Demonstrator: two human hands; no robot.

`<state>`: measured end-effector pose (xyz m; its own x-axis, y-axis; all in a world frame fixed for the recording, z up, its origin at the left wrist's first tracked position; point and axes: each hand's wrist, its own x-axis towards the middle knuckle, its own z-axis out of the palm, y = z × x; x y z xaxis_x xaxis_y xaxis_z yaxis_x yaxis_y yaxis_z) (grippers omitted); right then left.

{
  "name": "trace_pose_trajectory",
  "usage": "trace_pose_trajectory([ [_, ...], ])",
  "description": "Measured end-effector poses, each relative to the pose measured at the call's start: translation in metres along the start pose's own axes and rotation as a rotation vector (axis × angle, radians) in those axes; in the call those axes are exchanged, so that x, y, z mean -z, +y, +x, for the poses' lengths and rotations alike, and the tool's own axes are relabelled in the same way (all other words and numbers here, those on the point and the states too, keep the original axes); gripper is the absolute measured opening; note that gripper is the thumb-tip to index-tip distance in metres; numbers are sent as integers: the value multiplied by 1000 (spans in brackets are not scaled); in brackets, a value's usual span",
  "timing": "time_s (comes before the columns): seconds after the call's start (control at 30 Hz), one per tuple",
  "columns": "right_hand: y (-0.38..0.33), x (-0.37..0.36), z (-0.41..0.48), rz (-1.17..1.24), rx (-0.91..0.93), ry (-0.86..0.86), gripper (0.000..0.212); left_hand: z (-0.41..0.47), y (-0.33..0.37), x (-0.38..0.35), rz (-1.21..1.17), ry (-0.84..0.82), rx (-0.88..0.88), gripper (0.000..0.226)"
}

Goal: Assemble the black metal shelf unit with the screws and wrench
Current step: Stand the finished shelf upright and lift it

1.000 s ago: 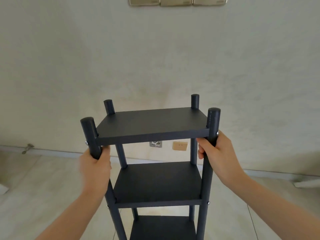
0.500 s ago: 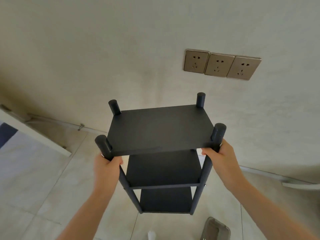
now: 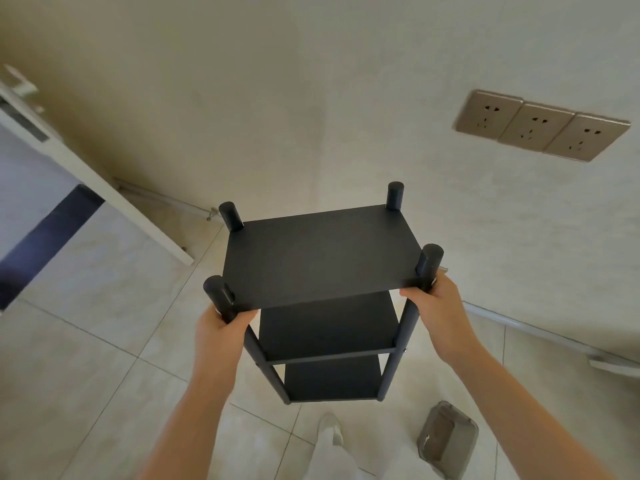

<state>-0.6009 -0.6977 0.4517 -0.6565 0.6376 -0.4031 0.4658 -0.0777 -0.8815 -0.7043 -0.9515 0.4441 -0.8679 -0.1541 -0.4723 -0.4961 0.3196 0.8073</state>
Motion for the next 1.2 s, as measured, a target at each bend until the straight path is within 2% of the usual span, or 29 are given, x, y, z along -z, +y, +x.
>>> trace_pose_trajectory([
  [0.13, -14, -32, 2, -2, 49, -17, 19, 4, -1, 30, -113, 16, 39, 21],
  [0.3, -37, -71, 13, -13, 70, -106, 25, 17, 3, 59, -208, 81, 57, 20],
  [0.53, -64, -112, 43, -87, 82, -173, 20, 52, 14, 80, -288, 133, 74, 18],
  [0.9, -122, -194, 118, -195, -24, -357, 20, 128, 43, 95, -492, 244, 119, 24],
  [1.07, -144, -244, 142, -144, -65, -411, 17, 170, 56, 114, -527, 276, 125, 24],
  [1.2, -158, -286, 159, -138, -55, -451, 26, 216, 64, 135, -525, 281, 129, 24],
])
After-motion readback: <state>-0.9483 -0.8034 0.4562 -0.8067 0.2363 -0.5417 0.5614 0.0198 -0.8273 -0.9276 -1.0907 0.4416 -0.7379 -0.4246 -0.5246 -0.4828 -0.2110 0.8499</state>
